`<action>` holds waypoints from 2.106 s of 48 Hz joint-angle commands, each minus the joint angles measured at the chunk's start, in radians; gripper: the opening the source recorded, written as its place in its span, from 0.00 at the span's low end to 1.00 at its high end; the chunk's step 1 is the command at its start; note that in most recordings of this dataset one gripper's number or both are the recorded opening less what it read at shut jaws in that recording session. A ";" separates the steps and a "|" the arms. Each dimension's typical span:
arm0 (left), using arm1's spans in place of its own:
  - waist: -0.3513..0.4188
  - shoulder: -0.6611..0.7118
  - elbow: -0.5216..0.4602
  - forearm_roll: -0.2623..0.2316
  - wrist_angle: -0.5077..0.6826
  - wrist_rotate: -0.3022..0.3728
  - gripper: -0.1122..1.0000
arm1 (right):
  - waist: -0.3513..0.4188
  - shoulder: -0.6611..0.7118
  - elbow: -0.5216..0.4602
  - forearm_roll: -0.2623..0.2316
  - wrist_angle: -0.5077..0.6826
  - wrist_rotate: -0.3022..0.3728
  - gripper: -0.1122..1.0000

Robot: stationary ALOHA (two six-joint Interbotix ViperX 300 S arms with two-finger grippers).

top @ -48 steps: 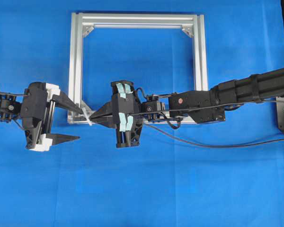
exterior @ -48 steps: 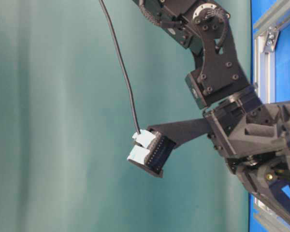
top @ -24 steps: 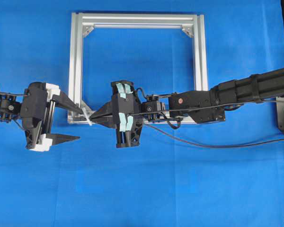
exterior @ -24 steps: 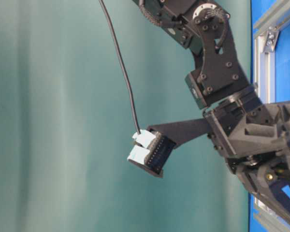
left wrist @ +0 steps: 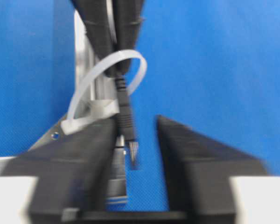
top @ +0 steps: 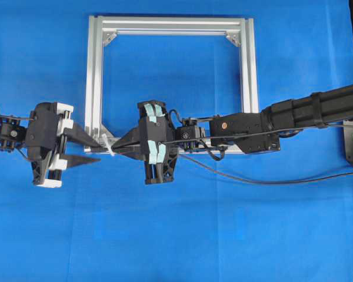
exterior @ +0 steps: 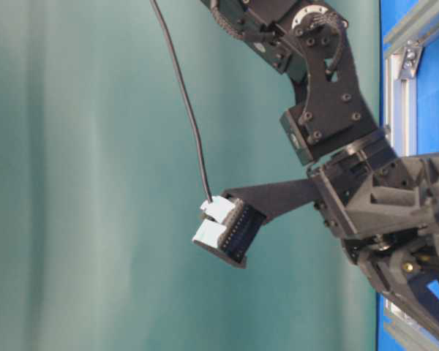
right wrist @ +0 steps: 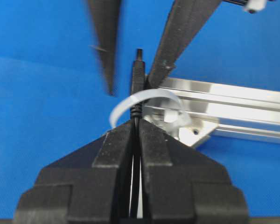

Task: Insert the wire through the string loop located on the left side.
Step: 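Close the left gripper on the plug emerging from the loop, then open the right gripper to release the cable, then pull the cable leftward through the loop with the left gripper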

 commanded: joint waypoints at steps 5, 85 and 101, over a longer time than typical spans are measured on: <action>-0.003 -0.011 -0.021 0.002 -0.008 -0.003 0.17 | -0.005 -0.018 -0.020 0.002 -0.005 -0.002 0.10; 0.005 -0.117 0.046 -0.002 0.026 -0.011 0.17 | -0.011 -0.028 -0.011 0.008 0.097 0.003 0.95; 0.005 -0.407 0.115 -0.002 0.348 -0.018 0.17 | -0.011 -0.029 -0.012 0.006 0.094 0.002 0.95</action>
